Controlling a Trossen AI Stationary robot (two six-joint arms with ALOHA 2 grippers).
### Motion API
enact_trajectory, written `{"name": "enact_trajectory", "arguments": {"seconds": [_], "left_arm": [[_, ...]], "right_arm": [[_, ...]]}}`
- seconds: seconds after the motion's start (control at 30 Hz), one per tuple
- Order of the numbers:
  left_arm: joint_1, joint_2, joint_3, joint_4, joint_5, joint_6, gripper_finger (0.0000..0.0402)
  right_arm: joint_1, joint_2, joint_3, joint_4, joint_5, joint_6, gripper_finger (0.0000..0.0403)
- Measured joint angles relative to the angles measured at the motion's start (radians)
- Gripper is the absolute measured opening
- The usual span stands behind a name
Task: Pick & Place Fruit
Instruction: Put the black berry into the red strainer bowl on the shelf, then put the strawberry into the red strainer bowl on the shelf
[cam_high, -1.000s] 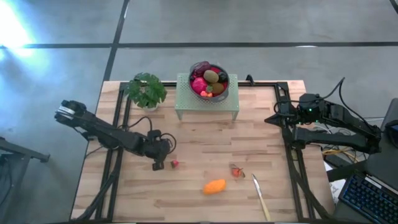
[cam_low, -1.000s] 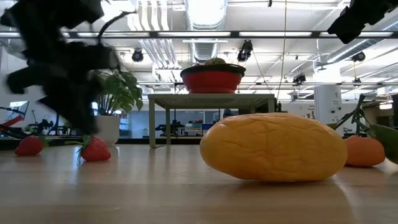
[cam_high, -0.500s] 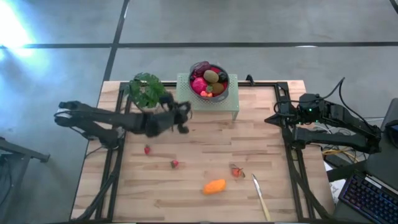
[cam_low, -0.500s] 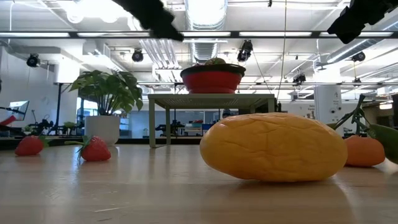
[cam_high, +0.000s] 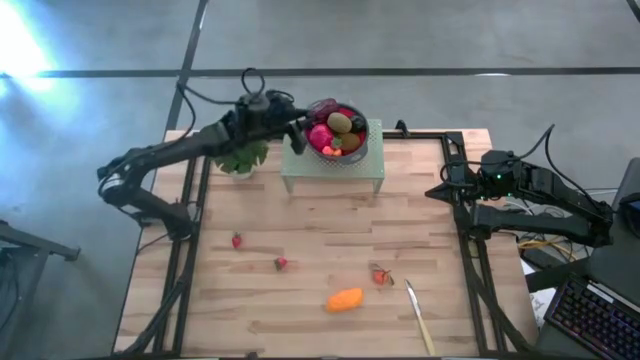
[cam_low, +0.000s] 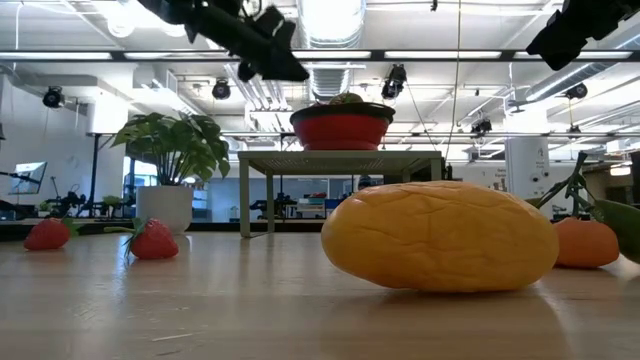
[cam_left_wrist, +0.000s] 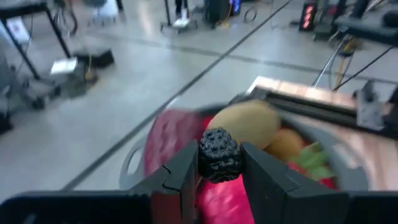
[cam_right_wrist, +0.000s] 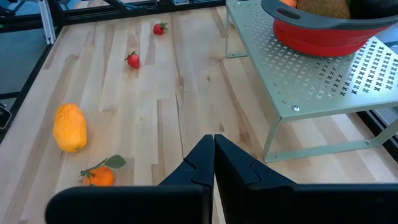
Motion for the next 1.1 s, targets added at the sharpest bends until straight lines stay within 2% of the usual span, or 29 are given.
{"name": "enact_trajectory", "arguments": {"seconds": [0.1, 0.4, 0.57, 0.8, 1.1], "left_arm": [[0.031, 0.035, 0.012, -0.031, 0.014, -0.002, 0.0112], [0.033, 0.084, 0.014, -0.039, 0.02, 0.014, 0.0112], [0.033, 0.087, 0.014, -0.037, -0.034, 0.045, 0.0117], [0.033, 0.087, 0.0, -0.034, -0.041, 0.098, 0.0137], [0.033, 0.087, -0.035, -0.011, -0.041, 0.118, 0.0139]], "right_arm": [[0.0, 0.0, 0.0, 0.0, 0.0, 0.0, 0.0008], [0.0, 0.0, 0.0, 0.0, 0.0, 0.0, 0.0008], [0.0, 0.0, 0.0, 0.0, 0.0, 0.0, 0.0008], [0.0, 0.0, 0.0, 0.0, 0.0, 0.0, 0.0008], [0.0, 0.0, 0.0, 0.0, 0.0, 0.0, 0.0008]]}}
